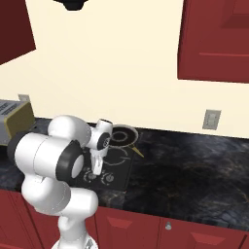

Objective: Turn off the rear right burner of the stove.

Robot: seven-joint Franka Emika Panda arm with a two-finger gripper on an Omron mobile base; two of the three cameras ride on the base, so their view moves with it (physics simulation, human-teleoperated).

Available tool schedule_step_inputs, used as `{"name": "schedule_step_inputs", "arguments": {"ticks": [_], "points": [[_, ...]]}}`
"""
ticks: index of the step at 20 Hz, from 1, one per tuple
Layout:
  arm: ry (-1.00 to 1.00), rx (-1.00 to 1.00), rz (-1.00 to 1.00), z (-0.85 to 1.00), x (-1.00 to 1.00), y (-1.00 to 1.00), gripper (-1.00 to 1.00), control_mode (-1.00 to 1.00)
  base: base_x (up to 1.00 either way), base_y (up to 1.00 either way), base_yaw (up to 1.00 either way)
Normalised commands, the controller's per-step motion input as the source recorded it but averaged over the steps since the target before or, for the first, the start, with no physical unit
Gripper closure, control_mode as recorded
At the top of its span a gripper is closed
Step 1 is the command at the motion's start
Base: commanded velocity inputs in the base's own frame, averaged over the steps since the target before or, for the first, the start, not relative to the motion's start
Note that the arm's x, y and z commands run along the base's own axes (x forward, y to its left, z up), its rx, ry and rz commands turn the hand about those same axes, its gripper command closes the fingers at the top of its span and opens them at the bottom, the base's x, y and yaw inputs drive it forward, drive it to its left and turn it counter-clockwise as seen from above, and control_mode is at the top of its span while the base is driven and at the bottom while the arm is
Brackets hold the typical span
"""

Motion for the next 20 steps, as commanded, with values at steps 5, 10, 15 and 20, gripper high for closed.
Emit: {"name": "schedule_step_inputs", "arguments": {"ticks": [5, 10, 15, 20], "points": [[0.0, -0.01, -0.02, -0.18, -0.28, 0.19, -1.0, -1.0, 0.0, 0.0, 0.0], [-0.01, -0.05, -0.04, -0.12, -0.19, 0.08, -1.0, -1.0, 0.0, 0.0, 0.0], [-0.02, -0.06, -0.04, -0.1, -0.23, 0.0, -1.0, -1.0, 0.0, 0.0, 0.0], [-0.01, 0.0, -0.05, -0.03, -0.19, 0.0, -1.0, -1.0, 0.0, 0.0, 0.0]]}}
